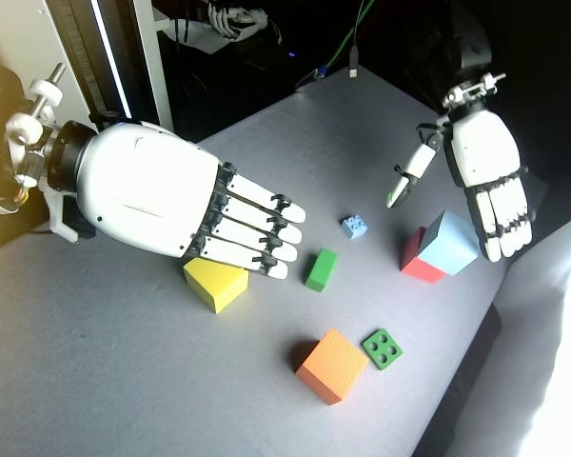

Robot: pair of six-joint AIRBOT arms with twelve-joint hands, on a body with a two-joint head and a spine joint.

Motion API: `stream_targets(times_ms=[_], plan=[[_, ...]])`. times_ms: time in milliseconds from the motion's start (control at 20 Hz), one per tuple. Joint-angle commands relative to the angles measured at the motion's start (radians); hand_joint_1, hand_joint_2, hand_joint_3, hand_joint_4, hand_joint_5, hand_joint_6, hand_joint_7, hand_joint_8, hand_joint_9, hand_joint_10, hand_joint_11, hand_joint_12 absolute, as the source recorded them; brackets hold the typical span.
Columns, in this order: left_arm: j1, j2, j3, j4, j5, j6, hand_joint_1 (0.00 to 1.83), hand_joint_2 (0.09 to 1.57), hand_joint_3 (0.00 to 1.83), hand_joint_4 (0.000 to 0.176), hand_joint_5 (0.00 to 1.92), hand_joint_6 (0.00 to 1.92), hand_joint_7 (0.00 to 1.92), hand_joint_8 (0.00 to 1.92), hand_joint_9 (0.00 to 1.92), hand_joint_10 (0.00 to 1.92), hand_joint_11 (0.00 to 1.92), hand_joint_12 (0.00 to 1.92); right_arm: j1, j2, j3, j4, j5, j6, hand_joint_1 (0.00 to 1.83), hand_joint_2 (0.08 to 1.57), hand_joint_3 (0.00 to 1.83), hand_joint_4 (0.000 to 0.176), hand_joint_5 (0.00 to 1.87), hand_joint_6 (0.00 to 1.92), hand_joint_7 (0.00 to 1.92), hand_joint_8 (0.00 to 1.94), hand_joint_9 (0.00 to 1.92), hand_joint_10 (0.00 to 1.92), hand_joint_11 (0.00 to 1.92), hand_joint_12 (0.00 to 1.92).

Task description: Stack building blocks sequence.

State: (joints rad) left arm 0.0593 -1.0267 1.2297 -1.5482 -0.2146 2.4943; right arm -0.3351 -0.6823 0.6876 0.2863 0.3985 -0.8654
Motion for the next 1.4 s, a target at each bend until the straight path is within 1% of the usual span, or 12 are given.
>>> stream_targets(times_ms=[0,150,300,350,450,500,600,700,850,1000,1250,1350], plan=[[-0.005,0.031,-0.014,0.024,-0.014,0.001,0.56,0.81,0.0,0.0,0.0,0.0,0.0,0.0,0.0,0.0,0.0,0.0,-0.006,-0.001,0.0,-0.002,0.115,-0.001,1.2,0.93,0.0,0.0,0.0,0.0,0.0,0.0,0.0,0.0,0.0,0.0],[-0.005,0.056,-0.041,0.21,-0.009,-0.185,0.55,0.82,0.0,0.0,0.0,0.0,0.0,0.0,0.0,0.0,0.0,0.0,-0.058,-0.049,0.012,0.038,0.159,-0.003,1.33,0.92,0.0,0.0,0.0,0.0,0.0,0.0,0.0,0.0,0.02,0.01],[-0.026,0.089,-0.072,0.258,-0.003,-0.204,0.56,0.84,0.0,0.0,0.0,0.0,0.0,0.0,0.0,0.0,0.0,0.0,-0.091,-0.083,0.036,0.107,0.144,0.034,1.31,0.96,0.0,0.0,0.0,0.0,0.0,0.0,0.0,0.0,0.06,0.04],[-0.031,0.101,-0.086,0.267,-0.013,-0.204,0.54,0.85,0.01,0.0,0.0,0.0,0.0,0.0,0.0,0.0,0.0,0.0,-0.098,-0.087,0.036,0.109,0.144,0.035,1.34,0.93,0.0,0.0,0.0,0.0,0.0,0.0,0.0,0.0,0.01,0.27],[-0.029,0.117,-0.114,0.277,-0.066,-0.205,0.56,0.85,0.01,0.0,0.0,0.0,0.0,0.0,0.0,0.0,0.0,0.0,-0.104,-0.091,0.036,0.132,0.126,0.035,1.37,0.92,0.0,0.0,0.0,0.0,0.0,0.0,0.0,0.0,0.0,0.38],[-0.018,0.125,-0.13,0.356,-0.1,-0.282,0.54,0.84,0.0,0.0,0.0,0.0,0.0,0.0,0.01,0.0,0.02,0.01,-0.11,-0.093,0.036,0.155,0.115,0.035,1.36,0.92,0.0,0.0,0.0,0.0,0.0,0.0,0.0,0.0,0.0,0.36],[0.018,0.144,-0.164,0.556,-0.194,-0.483,0.55,0.84,0.0,0.0,0.0,0.0,0.03,0.01,0.05,0.02,0.04,0.02,-0.127,-0.103,0.039,0.157,0.115,0.035,1.34,0.91,0.0,0.0,0.0,0.0,0.0,0.0,0.0,0.0,0.0,0.43],[0.055,0.174,-0.197,0.743,-0.245,-0.643,0.52,0.85,0.0,0.0,0.0,0.0,0.0,0.0,0.01,0.0,0.0,0.0,-0.141,-0.122,0.057,0.158,0.115,0.035,1.32,0.88,0.0,0.0,0.0,0.0,0.0,0.0,0.0,0.0,0.0,0.12],[0.135,0.223,-0.224,1.133,-0.235,-1.018,0.56,0.85,0.0,0.0,0.0,0.0,0.0,0.0,0.0,0.0,0.0,0.0,-0.153,-0.143,0.08,0.164,0.113,0.035,1.29,0.9,0.0,0.0,0.0,0.0,0.0,0.0,0.0,0.0,0.0,0.22],[0.221,0.276,-0.249,1.632,-0.244,-1.503,0.53,0.85,0.0,0.0,0.0,0.0,0.0,0.0,0.0,0.0,0.0,0.0,-0.161,-0.165,0.099,0.164,0.124,0.035,1.28,0.88,0.0,0.0,0.0,0.0,0.0,0.0,0.0,0.0,0.0,0.19],[0.268,0.33,-0.253,2.278,-0.413,-2.086,0.52,0.84,0.0,0.0,0.0,0.0,0.0,0.0,0.0,0.0,0.0,0.0,-0.205,-0.218,0.15,0.164,0.131,0.033,1.32,0.87,0.0,0.0,0.0,0.0,0.0,0.0,0.0,0.0,0.0,0.27],[0.27,0.348,-0.262,2.421,-0.437,-2.213,0.51,0.84,0.0,0.0,0.0,0.0,0.0,0.0,0.0,0.0,0.0,0.0,-0.212,-0.226,0.161,0.164,0.141,0.032,1.33,0.87,0.0,0.0,0.0,0.0,0.0,0.0,0.0,0.0,0.0,0.27]])
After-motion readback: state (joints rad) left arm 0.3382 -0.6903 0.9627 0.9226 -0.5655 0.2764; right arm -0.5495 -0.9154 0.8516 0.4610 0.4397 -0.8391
